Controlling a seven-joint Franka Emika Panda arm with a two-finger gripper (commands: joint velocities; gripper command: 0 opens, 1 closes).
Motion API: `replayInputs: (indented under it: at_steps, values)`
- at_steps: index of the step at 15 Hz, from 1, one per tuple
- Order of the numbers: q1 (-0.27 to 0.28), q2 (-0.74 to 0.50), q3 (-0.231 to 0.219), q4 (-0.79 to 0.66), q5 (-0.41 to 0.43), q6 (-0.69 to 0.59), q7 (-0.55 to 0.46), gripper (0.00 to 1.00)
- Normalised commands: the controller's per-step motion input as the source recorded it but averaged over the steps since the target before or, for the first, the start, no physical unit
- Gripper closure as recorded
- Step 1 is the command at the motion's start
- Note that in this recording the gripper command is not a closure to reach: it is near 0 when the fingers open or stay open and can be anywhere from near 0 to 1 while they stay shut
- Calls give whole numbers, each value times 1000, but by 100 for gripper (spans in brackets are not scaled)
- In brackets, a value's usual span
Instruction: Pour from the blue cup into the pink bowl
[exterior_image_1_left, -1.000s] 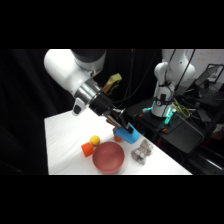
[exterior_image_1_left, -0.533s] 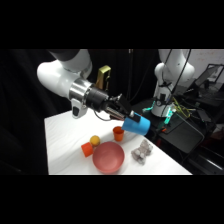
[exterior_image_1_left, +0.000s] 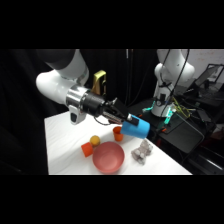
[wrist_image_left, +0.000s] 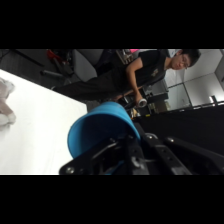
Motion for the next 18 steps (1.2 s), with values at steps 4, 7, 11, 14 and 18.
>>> replayInputs:
  at_steps: [4,7,11,14,18]
  values:
    - [194,-441,-147,-357,-478,368,13,18]
    - [116,-525,-69,-510,-503,454,27,18]
    - [12,-495,-73,-555,-420,608,-4,18]
    - [-86,-480,-105,-598,-329,689,17,18]
    - [-135,-444,-110,-583,-223,711,115,18]
